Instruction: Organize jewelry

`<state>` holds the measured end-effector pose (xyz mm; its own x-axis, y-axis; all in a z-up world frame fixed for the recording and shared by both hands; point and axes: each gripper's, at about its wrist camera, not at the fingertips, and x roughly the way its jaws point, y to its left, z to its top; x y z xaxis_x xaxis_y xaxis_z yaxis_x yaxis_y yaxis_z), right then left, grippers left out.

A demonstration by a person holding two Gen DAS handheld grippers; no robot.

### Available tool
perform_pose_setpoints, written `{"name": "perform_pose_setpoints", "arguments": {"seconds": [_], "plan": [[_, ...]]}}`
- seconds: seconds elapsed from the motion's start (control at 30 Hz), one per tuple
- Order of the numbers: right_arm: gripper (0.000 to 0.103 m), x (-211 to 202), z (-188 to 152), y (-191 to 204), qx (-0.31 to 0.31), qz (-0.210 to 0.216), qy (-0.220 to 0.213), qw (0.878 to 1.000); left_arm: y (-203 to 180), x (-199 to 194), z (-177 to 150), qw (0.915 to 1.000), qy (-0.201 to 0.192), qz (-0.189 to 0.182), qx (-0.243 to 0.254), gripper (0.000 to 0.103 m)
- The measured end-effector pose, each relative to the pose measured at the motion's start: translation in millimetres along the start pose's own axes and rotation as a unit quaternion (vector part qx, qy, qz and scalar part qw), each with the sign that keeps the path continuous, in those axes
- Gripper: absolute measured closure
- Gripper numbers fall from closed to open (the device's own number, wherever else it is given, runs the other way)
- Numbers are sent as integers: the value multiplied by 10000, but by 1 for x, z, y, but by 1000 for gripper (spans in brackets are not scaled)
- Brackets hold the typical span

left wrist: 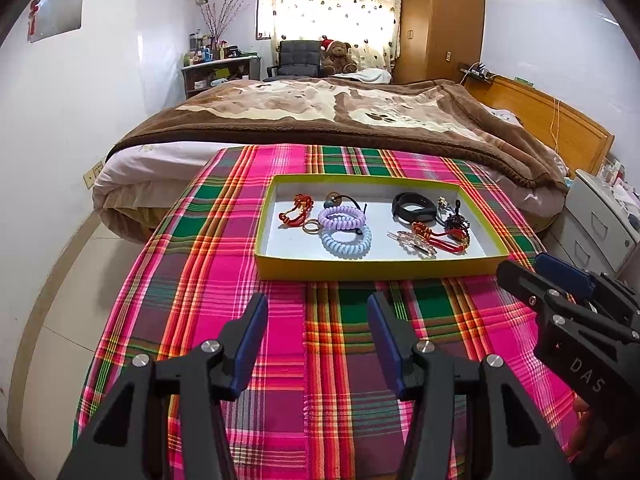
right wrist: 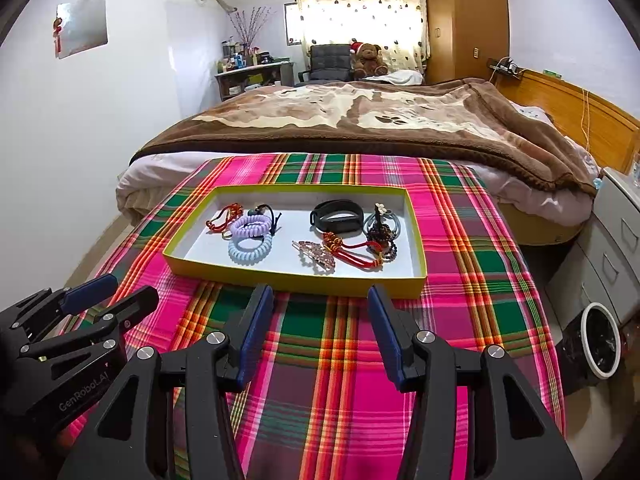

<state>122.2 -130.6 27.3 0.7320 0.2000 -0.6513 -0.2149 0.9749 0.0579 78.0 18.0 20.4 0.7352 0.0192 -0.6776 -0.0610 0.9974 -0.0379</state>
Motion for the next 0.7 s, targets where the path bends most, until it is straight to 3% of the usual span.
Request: {"name": "perform_pose_setpoints", "arguments": {"seconds": [0.7], "plan": [[53,-1,-1,3,-14,-83,15,10000,5,-1,-2,9999,-28,15,-122,49]]}}
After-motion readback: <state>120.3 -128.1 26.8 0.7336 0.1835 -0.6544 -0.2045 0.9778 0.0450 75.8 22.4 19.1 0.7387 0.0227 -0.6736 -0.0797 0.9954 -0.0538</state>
